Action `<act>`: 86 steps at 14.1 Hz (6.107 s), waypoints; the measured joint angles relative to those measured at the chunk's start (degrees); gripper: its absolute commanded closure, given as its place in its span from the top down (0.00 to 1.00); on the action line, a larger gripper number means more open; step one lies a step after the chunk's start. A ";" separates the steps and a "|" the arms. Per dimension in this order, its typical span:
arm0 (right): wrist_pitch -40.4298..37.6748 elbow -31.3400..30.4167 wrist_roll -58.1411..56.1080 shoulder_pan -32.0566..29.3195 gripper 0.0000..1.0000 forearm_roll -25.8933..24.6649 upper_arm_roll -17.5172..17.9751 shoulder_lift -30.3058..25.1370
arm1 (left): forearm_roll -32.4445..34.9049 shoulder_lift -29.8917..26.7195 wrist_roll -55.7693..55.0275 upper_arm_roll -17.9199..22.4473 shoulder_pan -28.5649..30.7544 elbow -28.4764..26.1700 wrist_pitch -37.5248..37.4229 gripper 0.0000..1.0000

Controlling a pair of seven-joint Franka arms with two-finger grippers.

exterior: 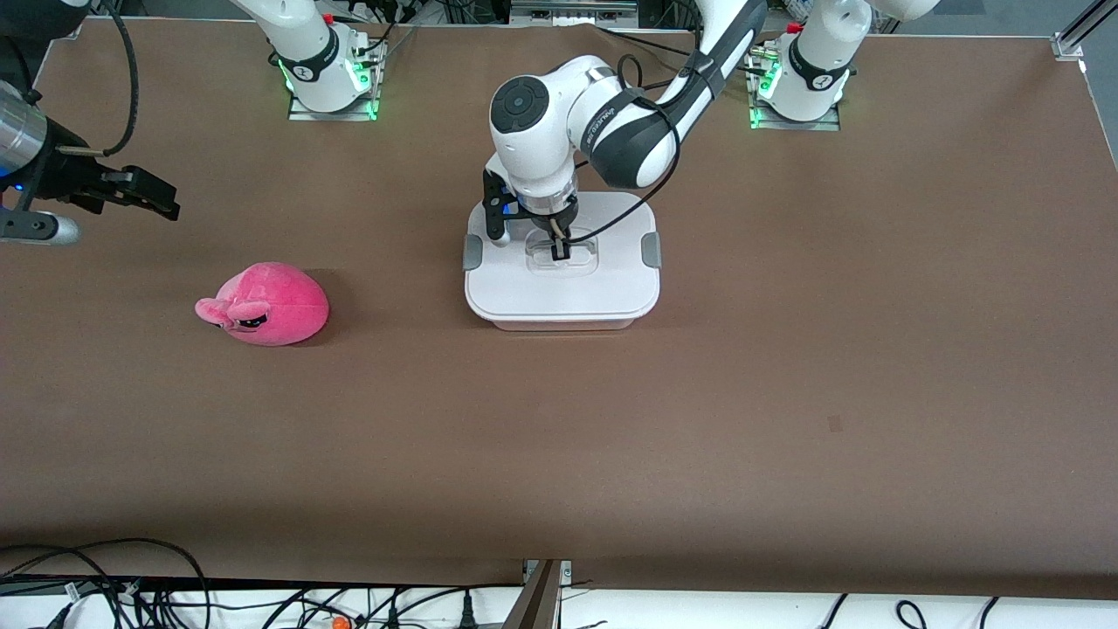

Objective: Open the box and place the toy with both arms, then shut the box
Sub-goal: 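Grasp the lid handle with the left gripper and lift the lid, then set the lid aside with the left gripper while the right gripper grasps the toy, then lift the pink toy with the right gripper and carry it over the box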

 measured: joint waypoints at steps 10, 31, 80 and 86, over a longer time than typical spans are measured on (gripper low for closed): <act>1.25 -0.04 0.00 -0.02 1.00 -0.06 0.06 1.92 | -0.01 -3.46 1.55 0.22 0.77 0.96 -4.63 0.00; 28.51 -21.66 -7.88 -0.55 1.00 0.55 -0.49 11.64 | -5.13 -13.48 39.72 1.67 40.89 7.24 -27.23 0.00; 2.25 18.58 -45.38 28.64 0.00 -8.49 14.22 24.00 | -2.15 -12.48 47.05 1.12 50.16 7.02 -30.66 0.00; 2.31 19.51 -45.40 32.88 0.00 -13.19 14.18 28.65 | -2.15 -12.48 47.05 1.05 50.12 7.02 -30.69 0.00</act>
